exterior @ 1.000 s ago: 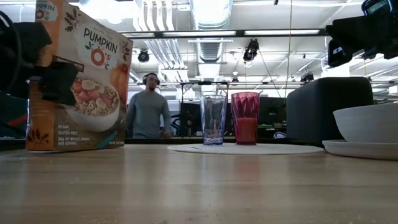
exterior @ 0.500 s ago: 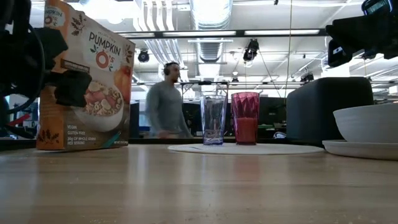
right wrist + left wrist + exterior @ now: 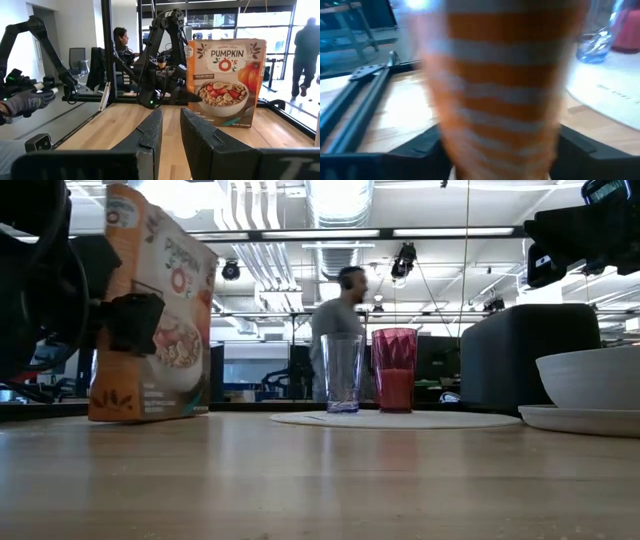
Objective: Arrange a breakfast setting
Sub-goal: Move the orange cereal box to the top left of the table
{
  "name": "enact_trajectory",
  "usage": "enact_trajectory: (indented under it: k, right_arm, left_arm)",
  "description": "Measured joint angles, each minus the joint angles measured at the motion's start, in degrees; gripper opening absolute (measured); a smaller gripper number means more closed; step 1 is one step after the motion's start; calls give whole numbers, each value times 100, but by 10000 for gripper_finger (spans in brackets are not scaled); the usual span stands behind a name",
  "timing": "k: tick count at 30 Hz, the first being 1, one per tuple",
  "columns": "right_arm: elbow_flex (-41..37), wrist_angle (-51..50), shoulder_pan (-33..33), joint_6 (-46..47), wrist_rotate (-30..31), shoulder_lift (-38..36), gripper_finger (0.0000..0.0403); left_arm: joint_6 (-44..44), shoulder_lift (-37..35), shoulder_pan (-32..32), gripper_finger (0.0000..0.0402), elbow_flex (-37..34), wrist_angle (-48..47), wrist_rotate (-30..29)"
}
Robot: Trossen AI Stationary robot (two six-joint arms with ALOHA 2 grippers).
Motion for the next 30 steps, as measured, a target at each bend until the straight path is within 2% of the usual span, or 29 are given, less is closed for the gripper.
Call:
enact_trajectory:
  k: [9,13,21,30]
  right_arm:
    - [0,1,1,0,-1,0,59]
    - [0,1,1,0,1,0,59]
    - [0,-1,1,0,1,0,59]
    - [0,-1,-1,0,0,-1,59]
  left_arm:
    - [120,0,6,64,31,206,-161]
    - [161,2,6,11,35,336,-364]
    - [443,2,18,11,33,496,-880]
    - [461,2,54,3,31,722,-911]
